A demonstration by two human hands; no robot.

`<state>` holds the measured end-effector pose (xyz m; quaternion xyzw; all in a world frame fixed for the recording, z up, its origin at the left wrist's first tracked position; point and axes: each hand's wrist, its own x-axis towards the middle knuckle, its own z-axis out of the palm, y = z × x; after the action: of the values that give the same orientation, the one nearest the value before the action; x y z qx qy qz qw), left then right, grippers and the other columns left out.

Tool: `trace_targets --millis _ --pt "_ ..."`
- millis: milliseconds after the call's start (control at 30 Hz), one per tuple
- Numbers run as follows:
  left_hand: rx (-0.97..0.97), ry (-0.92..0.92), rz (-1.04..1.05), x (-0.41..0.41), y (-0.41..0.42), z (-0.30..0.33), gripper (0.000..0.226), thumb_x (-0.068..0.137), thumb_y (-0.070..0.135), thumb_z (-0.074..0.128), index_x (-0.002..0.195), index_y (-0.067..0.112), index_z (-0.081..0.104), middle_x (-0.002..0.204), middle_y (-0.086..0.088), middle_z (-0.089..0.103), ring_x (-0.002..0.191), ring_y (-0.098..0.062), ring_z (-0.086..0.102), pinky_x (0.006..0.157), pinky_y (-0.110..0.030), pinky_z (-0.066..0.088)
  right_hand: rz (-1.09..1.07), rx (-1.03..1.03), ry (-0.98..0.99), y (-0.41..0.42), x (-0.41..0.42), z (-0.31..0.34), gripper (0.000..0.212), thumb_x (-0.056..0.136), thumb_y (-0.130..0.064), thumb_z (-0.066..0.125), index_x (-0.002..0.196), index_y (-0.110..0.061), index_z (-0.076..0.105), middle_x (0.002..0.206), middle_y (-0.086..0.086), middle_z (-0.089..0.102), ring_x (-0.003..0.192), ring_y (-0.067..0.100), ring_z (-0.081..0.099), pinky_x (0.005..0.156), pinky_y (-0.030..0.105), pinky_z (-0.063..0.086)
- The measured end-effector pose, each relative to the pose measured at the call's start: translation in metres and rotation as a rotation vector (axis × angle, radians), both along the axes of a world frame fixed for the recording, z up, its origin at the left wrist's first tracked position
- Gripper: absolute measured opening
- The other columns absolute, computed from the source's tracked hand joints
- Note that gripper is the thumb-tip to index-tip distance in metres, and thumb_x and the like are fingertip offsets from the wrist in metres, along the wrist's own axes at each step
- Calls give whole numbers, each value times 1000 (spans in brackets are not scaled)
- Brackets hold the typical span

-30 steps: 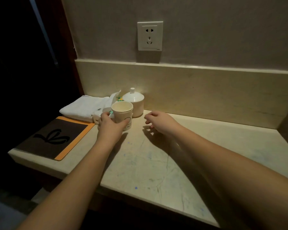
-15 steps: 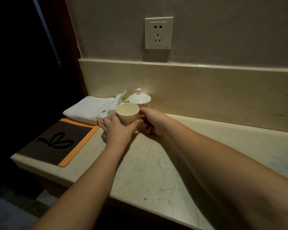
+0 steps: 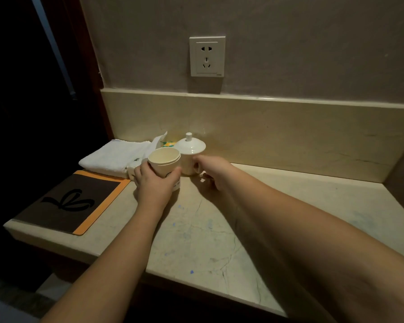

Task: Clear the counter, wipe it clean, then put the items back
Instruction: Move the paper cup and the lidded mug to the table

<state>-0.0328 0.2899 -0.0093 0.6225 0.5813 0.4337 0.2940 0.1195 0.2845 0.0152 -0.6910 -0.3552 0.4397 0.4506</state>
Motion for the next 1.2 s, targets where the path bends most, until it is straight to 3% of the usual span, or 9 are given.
trace_targets --millis 200,400,533,633,767,867,1000,1200 --pt "-46 -156 -63 0 -14 5 103 61 61 67 146 20 24 145 -2 38 135 -25 37 106 -56 37 -13 30 12 -25 10 -3 20 75 -23 53 58 -17 45 68 6 48 62 21 43 53 27 25" --pt "-9 -168 -89 1 -21 7 87 77 41 75 145 16 25 144 -6 41 133 -26 39 106 -48 39 1 50 -4 -49 19 -6 19 73 -24 53 58 -15 47 65 9 47 60 22 41 52 29 27" --pt "-40 -237 -128 -3 -37 11 82 80 37 74 144 16 27 142 -5 44 129 -25 43 102 -44 40 13 62 21 -68 26 -7 15 82 -23 51 74 -11 54 72 12 49 63 23 45 52 29 30" --pt "-66 -292 -175 -8 -59 12 74 84 32 70 143 15 29 142 -5 45 128 -25 44 97 -40 39 10 78 44 -87 34 -9 19 87 -22 50 72 -9 53 68 11 47 57 21 45 51 29 32" --pt "-111 -370 -233 -9 -91 13 72 84 30 70 143 22 29 139 -3 48 125 -26 46 103 -50 41 -32 105 38 -122 47 -9 23 89 -23 50 69 -11 50 65 9 45 55 19 41 51 29 31" --pt "-88 -383 -274 -1 -119 14 71 83 31 71 142 23 31 133 2 49 117 -19 47 100 -45 42 -43 118 62 -162 61 1 18 91 -24 51 79 -11 53 75 9 48 57 16 39 54 27 31" --pt "-33 -434 -366 18 -161 18 68 80 27 73 137 24 36 126 4 52 115 -16 49 91 -34 40 -90 203 121 -233 81 23 20 93 -21 50 76 -11 53 72 5 49 55 13 40 55 25 33" --pt "-41 -469 -586 72 -243 31 85 54 43 82 127 31 40 120 9 55 114 -15 53 94 -36 45 -272 289 157 -376 115 40 20 95 -20 50 79 -10 57 67 2 52 52 10 41 53 24 32"
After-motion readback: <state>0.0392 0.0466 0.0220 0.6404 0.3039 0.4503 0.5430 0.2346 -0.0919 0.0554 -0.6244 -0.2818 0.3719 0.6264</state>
